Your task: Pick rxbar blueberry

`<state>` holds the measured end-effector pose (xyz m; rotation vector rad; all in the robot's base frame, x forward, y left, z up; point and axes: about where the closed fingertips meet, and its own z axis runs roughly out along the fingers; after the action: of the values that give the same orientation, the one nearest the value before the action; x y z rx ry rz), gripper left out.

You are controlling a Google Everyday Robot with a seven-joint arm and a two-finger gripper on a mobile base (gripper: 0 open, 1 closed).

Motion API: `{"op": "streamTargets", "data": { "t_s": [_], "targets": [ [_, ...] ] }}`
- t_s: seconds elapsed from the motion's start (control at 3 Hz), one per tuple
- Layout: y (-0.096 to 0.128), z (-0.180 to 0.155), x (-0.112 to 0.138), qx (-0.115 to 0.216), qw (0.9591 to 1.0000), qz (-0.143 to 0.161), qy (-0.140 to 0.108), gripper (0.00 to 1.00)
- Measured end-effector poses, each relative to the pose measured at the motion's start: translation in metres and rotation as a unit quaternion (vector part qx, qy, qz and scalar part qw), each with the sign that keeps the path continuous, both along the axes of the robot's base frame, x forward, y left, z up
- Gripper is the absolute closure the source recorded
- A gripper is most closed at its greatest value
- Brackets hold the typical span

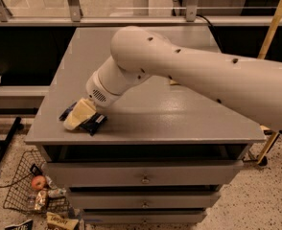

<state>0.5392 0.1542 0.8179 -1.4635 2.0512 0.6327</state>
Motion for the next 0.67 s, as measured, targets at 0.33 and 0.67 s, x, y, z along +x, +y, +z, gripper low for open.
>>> {"op": "streamTargets", "data": {
  "t_s": [0.33,0.67],
  "targets": [
    [-0.0079,-0.0029,0.0025,-0.004,0.9999,-0.014,-0.008,0.41],
    [-0.0094,-0.0014,0.0031,-0.005,0.9998,-0.016,-0.01,0.64]
  ]
}}
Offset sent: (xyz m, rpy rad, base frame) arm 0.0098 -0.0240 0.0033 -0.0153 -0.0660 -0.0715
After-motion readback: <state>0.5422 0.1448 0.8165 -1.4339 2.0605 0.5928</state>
